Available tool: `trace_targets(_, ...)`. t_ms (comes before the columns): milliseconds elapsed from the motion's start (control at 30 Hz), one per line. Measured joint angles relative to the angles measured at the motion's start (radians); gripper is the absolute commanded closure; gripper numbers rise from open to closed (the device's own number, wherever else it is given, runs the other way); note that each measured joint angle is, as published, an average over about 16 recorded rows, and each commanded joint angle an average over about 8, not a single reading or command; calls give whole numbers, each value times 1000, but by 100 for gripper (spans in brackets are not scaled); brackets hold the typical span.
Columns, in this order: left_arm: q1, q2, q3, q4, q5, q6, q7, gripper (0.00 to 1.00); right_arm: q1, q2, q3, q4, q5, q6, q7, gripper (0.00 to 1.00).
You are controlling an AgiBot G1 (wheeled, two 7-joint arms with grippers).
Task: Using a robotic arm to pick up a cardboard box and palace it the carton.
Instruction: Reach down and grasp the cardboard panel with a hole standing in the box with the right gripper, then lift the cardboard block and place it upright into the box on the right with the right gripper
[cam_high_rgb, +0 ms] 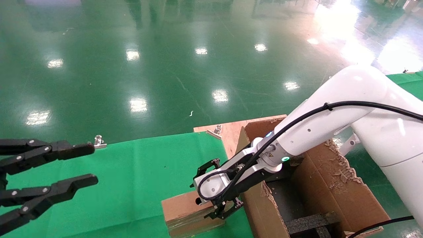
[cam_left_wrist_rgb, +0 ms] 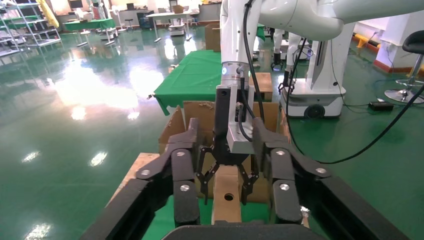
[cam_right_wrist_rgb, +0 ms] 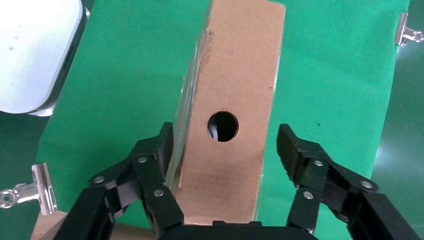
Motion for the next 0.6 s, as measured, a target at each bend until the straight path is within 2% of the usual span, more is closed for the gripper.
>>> trace_targets(600, 0, 0, 0, 0, 0, 0, 0, 0, 15, 5, 7, -14, 18, -2, 4, 100)
